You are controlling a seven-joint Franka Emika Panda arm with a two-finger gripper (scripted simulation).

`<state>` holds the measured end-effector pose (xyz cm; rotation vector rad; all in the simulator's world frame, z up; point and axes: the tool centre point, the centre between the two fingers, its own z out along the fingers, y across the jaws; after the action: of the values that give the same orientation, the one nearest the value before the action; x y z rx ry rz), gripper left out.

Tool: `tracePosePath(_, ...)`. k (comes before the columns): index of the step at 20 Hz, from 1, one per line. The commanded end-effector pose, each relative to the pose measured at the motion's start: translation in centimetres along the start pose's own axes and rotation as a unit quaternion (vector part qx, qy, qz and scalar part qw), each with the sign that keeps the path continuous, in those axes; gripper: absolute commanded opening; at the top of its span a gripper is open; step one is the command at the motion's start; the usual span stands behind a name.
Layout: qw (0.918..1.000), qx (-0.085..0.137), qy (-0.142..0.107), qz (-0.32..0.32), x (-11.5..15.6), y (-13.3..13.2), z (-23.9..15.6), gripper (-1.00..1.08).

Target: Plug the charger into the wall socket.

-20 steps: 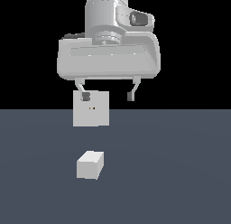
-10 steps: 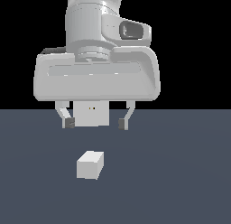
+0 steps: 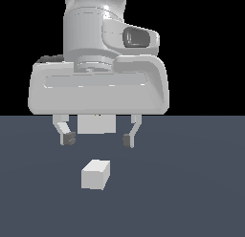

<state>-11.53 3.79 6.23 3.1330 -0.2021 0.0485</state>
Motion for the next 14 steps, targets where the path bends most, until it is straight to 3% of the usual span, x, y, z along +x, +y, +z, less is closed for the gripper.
tracePosePath(1,1.0,0.0,0.0,0.0,0.0,0.0,0.3,1.0)
tracePosePath(14,1.0,0.0,0.0,0.001,-0.2,0.0,4.8,1.0)
